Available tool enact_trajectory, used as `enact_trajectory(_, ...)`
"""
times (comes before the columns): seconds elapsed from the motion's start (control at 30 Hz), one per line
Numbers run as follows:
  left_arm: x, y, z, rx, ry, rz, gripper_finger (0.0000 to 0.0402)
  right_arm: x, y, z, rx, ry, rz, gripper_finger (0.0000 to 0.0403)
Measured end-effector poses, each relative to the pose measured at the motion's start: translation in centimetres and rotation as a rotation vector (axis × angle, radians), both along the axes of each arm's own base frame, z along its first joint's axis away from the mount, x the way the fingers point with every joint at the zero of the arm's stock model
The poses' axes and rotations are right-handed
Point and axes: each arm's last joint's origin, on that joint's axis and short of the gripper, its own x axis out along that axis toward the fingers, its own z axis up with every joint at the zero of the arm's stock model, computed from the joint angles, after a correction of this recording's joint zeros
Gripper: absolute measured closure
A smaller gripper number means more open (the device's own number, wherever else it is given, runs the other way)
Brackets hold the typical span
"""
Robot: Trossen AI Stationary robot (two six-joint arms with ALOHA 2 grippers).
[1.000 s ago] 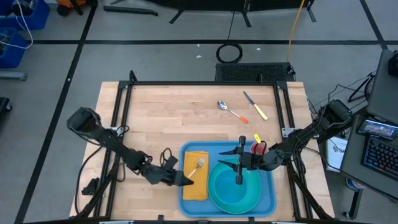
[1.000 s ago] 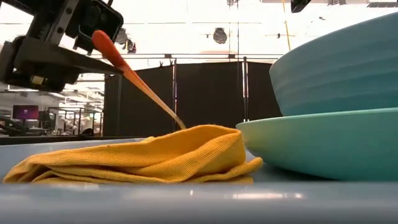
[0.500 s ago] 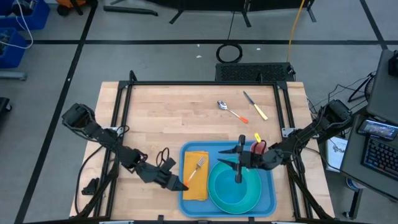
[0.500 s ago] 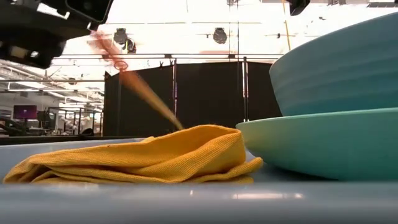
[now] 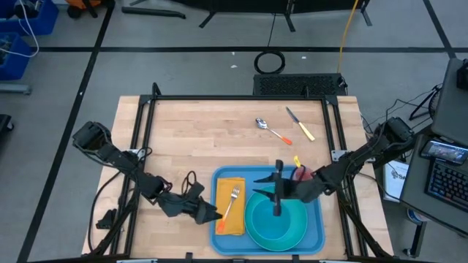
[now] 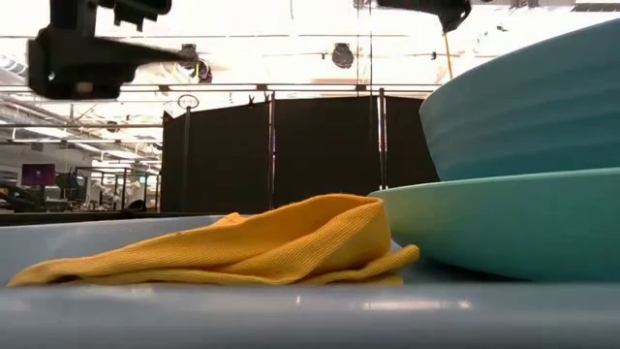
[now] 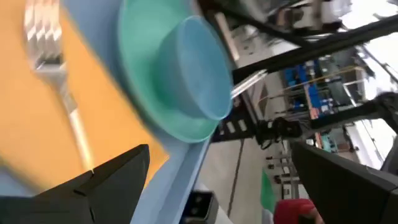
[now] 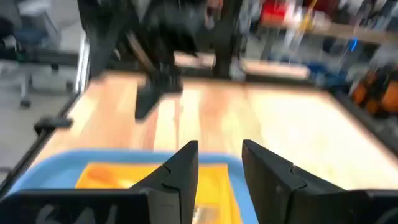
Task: Set up tray
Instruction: Put the orange fork on the orange napkin
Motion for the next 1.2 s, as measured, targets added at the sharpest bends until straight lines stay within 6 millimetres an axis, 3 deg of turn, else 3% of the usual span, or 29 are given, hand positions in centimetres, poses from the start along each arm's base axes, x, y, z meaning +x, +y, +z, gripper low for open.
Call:
enact_trajectory(0.17,0.0,-0.4,1.4,0.183,-0.178,0.022,0.0004,2.0,-1.9,1.6,0.173,0.236,0.057,0.0289)
enact_trajectory(0.33,-1.0,-1.8,1.9,0.386,-0.264,-0.031,0.0004,3.7,-4.9,1.9,0.384,0.350,0.119,0.0289)
enact_trajectory(0.43,-2.0,-2.8,1.9,0.471,-0.272,-0.034,0.0004,4.8,-6.9,1.2,0.484,0.432,0.143,0.0289)
enact_trajectory(0.63,-3.8,-4.5,1.8,0.606,-0.299,-0.066,0.0004,7.5,-10.1,-2.2,0.638,0.620,0.147,0.0289)
enact_trajectory(0.77,-4.2,-4.8,1.7,0.618,-0.288,-0.073,0.0004,9.9,-10.3,-3.3,0.683,0.680,0.202,0.0289)
enact_trajectory(0.93,-4.3,-4.8,1.5,0.636,-0.278,-0.074,0.0004,12.5,-9.7,-2.8,0.645,0.805,0.219,0.0289)
enact_trajectory(1.2,-4.2,-4.8,1.5,0.661,-0.275,-0.076,0.0004,13.4,-10.2,-4.0,0.606,0.969,0.163,0.0289)
